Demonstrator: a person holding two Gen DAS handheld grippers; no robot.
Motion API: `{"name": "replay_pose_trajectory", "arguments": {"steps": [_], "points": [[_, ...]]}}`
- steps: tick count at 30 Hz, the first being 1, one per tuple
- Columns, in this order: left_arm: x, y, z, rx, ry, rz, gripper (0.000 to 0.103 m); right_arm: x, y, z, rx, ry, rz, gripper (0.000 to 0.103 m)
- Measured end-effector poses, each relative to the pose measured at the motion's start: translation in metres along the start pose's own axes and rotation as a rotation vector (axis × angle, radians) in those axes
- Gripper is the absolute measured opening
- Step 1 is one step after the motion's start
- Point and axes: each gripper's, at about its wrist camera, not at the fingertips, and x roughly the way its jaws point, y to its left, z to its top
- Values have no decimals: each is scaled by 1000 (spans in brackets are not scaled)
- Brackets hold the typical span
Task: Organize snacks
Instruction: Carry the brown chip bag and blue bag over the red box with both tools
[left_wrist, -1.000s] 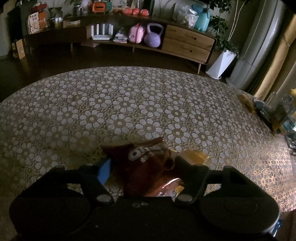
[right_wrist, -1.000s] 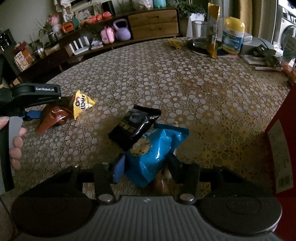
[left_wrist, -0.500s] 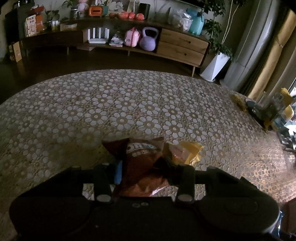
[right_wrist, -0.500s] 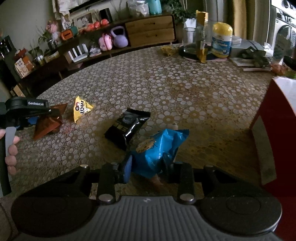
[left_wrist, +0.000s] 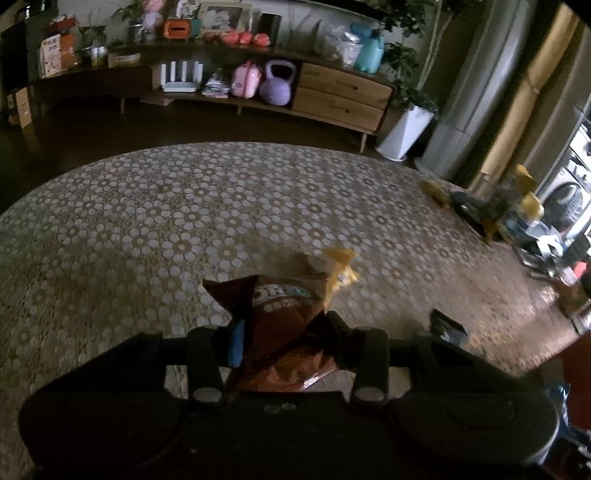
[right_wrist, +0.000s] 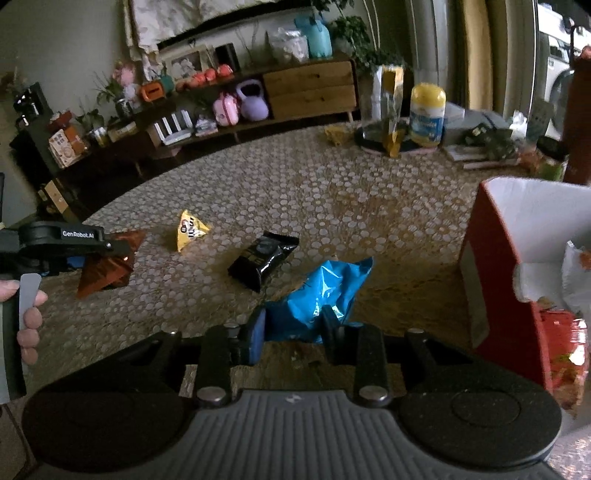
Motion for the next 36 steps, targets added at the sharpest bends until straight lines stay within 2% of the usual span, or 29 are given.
{"name": "replay_pose_trajectory", "arguments": {"steps": [9,18,26,36], "points": [[-49,-37,-20,72,4,-116,41,-55,-20,-10,12,-63,15,29],[-93,-103,-44,189,1,-241,41,-106,-53,-22,40,-127,-1,29],[-114,-169,-60,293,-7,-330,41,-139,-91,-29,71,-174,-37,29],[-124,-254,-85,423,-13,-418,41,-160,-147,-41,126,-189,-102,29]]}}
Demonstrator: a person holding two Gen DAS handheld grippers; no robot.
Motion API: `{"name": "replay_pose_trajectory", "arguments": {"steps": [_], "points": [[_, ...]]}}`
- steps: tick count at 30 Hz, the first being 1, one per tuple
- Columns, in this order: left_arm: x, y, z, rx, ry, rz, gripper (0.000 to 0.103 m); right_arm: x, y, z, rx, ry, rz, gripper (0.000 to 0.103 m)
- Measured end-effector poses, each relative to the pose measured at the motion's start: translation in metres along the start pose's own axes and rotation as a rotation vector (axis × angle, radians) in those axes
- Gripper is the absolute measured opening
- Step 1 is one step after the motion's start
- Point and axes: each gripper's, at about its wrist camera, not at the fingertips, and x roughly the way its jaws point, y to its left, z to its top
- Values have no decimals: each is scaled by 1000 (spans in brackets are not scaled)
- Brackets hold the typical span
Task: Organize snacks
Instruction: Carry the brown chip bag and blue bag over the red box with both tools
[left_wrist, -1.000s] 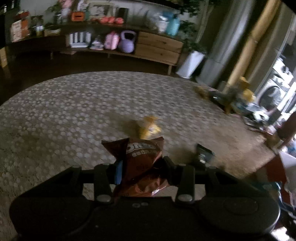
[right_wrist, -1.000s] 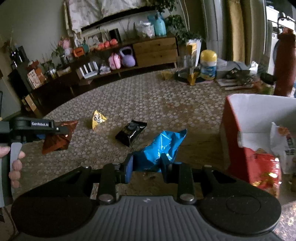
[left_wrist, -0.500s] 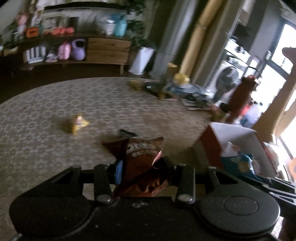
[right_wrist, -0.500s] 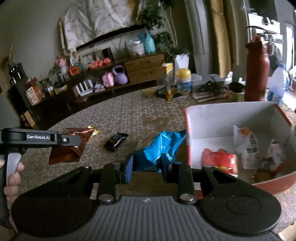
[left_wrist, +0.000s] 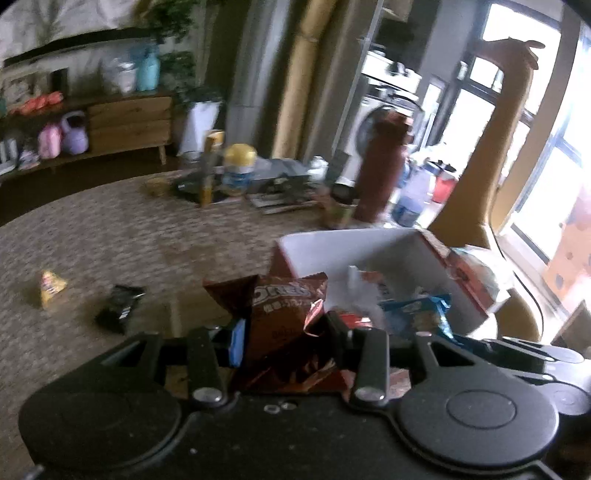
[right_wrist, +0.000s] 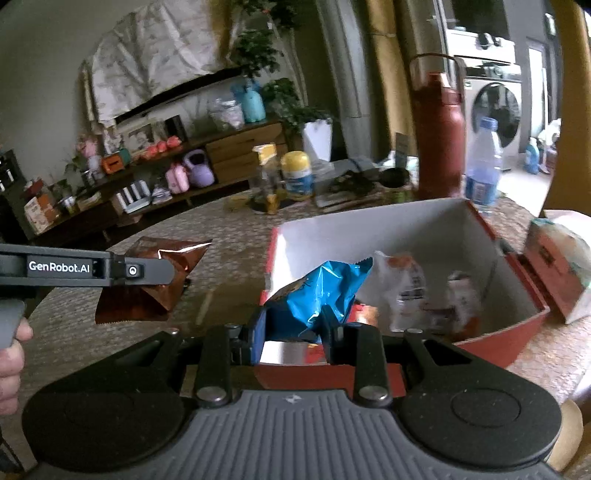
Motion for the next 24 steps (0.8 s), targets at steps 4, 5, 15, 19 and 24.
{"name": "replay_pose_trajectory", "arguments": {"steps": [4,5,15,19,24], "points": [[15,-29,3,41,10,-35,41,-1,-22,-1,13,3,-28,29],[19,-36,3,51,12,-41,41,-1,-27,-1,14,3,-38,29],[64,-78,10,111,48,-69,41,13,-69,1,26,42,-94,29],[85,-84,18,114,48,-64,41,27,-74,1,22,61,-92,29],[114,-90,27,122,64,-44,41,46,-79,4,27,84,-89,29]]}}
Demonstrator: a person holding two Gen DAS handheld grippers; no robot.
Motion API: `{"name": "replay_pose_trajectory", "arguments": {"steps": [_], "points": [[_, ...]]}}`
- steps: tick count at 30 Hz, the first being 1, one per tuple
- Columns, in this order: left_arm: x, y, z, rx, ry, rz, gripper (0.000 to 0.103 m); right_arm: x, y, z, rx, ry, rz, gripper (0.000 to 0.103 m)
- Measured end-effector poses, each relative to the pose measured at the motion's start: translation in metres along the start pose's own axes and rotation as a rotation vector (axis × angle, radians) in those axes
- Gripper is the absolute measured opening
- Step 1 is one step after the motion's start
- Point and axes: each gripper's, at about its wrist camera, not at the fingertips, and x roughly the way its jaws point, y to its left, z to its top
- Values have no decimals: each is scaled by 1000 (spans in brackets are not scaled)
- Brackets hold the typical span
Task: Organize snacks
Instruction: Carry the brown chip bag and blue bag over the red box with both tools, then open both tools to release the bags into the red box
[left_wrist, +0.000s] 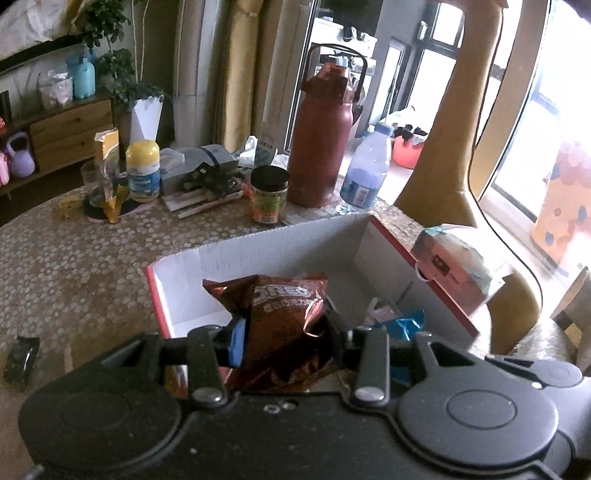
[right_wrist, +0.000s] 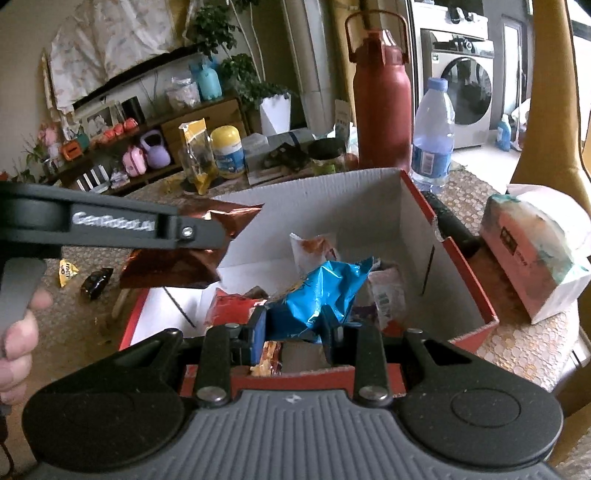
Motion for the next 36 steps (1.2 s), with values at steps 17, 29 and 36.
{"name": "replay_pose_trajectory", "arguments": {"steps": [17,29,36], "points": [[76,9,5,4,106,54,42,51,-10,3,-6,84,0,29],[89,14,-3,10,151,81,44,52,-6,1,-2,105,-22,30],[77,12,-2,5,118,73,76,48,-4,2,-2,103,-21,52]]}}
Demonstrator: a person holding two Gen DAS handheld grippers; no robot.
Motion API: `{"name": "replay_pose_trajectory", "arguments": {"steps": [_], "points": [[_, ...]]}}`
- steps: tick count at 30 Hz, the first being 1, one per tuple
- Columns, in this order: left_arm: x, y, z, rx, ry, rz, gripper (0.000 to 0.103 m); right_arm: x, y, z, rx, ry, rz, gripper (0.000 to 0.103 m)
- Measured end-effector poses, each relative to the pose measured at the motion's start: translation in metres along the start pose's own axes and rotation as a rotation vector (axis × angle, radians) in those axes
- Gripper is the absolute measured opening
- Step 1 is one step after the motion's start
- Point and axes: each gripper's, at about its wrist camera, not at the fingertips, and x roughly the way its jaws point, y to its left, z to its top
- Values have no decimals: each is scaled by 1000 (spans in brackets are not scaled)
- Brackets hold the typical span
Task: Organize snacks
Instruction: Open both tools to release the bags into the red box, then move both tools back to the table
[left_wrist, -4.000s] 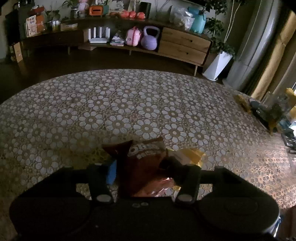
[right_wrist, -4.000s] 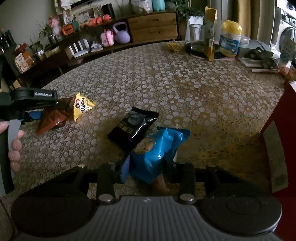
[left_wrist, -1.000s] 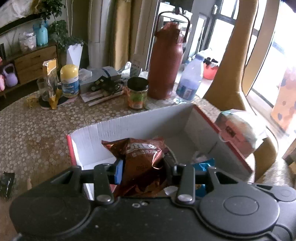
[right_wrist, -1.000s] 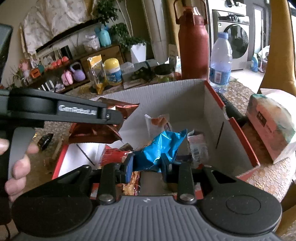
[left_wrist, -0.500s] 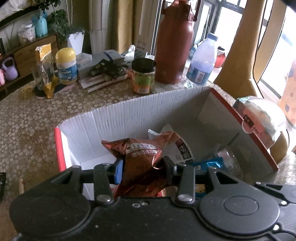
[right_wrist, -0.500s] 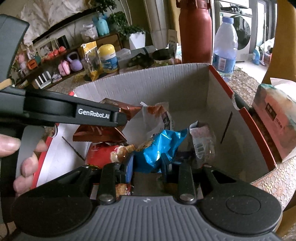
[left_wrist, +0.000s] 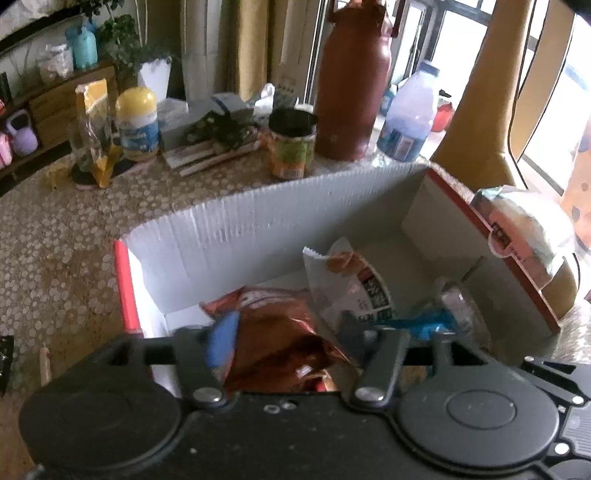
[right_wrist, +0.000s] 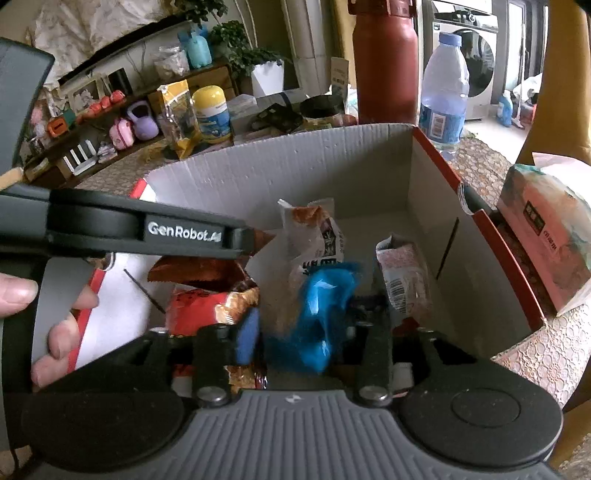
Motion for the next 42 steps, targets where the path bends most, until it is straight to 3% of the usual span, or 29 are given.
{"name": "replay_pose_trajectory", "arguments": {"steps": [1,5,7,8,23,31,42], "points": [[-3,0,0,-3,-13,8,77,-2,1,0,-5,-4,0,57],[-11,-2,-1,3,-21,-12,76,-8,6,-1,-13,-10,0,60],[-16,-1,-3,0,-29,-9,80,-12,7,-1,-13,-14,-6,74],[-19,-1,-4,0,-36,-10,81,-15,8,-2,-5,-15,-8,75],[-80,6,-21,16,-124,-32,91,-56,18,-7,10,-60,-30,81],[-122,20,-35,-9,-177,-57,95,-84,39,-11,-10,-88,-6,82],[-174,48,-61,-13,-242,-39,102,-109,75,-18,-45,-122,42,83]]}}
